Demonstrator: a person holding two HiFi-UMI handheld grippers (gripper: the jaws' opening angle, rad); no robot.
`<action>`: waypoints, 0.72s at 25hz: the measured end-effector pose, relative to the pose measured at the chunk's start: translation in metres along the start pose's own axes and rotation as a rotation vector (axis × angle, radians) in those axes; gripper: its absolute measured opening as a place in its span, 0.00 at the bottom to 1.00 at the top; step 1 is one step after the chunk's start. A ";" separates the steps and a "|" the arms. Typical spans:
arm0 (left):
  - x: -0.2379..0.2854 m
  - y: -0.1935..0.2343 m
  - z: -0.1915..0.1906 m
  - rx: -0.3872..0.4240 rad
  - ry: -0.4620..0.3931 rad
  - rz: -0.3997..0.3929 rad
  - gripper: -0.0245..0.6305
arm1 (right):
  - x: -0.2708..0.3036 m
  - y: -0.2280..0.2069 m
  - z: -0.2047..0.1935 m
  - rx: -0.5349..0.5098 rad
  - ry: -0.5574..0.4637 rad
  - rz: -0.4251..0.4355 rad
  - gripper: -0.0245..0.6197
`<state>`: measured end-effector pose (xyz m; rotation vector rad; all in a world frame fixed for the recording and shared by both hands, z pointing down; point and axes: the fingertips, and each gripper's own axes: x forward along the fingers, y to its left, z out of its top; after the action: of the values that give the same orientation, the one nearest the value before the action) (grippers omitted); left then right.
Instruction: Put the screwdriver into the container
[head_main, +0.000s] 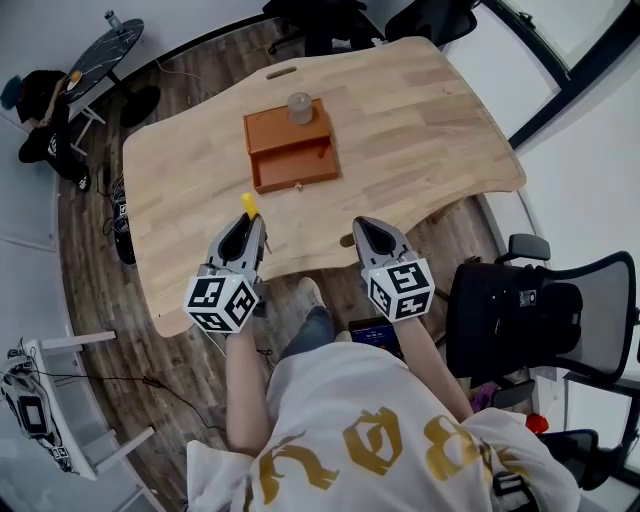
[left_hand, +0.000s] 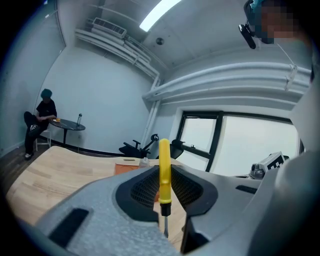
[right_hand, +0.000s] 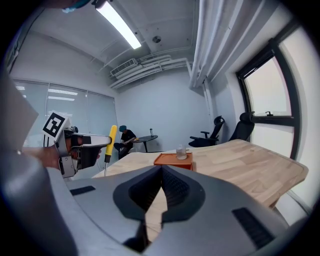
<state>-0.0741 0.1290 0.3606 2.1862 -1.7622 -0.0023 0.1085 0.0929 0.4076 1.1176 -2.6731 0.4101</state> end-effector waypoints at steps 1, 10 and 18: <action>0.012 0.009 0.000 -0.009 0.009 -0.003 0.15 | 0.012 -0.004 0.001 0.002 0.010 -0.005 0.05; 0.099 0.075 0.006 -0.066 0.081 -0.044 0.15 | 0.100 -0.033 0.010 0.026 0.093 -0.050 0.05; 0.144 0.123 0.002 -0.091 0.117 -0.069 0.15 | 0.156 -0.046 0.007 0.033 0.139 -0.074 0.05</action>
<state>-0.1572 -0.0301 0.4196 2.1361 -1.5918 0.0286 0.0335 -0.0428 0.4558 1.1485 -2.5060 0.5006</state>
